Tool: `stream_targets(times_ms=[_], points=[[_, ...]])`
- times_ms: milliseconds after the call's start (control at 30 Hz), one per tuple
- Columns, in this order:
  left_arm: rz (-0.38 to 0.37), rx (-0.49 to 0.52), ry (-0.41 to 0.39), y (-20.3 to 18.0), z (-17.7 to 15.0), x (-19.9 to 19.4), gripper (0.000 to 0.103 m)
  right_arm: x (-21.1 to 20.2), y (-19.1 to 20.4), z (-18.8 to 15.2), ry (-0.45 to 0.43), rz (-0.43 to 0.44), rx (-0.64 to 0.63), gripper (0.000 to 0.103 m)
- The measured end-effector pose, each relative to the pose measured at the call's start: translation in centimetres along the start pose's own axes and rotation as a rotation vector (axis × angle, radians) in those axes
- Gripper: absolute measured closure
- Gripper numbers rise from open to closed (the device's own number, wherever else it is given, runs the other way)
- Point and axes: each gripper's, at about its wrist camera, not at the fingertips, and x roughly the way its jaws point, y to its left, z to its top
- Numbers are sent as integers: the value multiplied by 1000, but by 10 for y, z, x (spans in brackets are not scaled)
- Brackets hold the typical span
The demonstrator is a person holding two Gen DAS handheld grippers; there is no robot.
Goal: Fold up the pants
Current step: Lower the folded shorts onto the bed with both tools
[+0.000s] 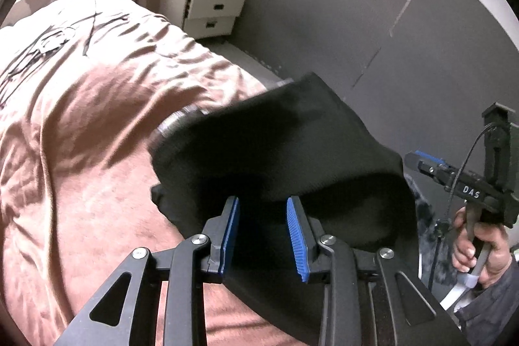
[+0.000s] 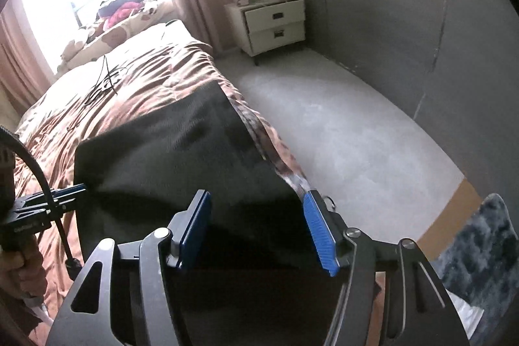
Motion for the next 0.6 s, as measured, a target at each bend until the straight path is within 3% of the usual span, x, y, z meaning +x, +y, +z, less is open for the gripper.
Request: stream_targets(times_ms=[167, 467, 500, 567, 600], points=[[-3, -60, -68, 20, 9, -13, 70, 19, -2, 15, 18, 29, -54, 45], [38, -96, -41, 41, 10, 3, 70, 66, 5, 48, 102, -5, -78, 45], [45, -96, -45, 43, 10, 3, 70, 69, 5, 50, 110, -2, -76, 52], [56, -102, -60, 46, 11, 0, 70, 77, 6, 56, 133, 26, -83, 77], [55, -104, -62, 48, 12, -1, 70, 77, 8, 59, 132, 22, -104, 95]])
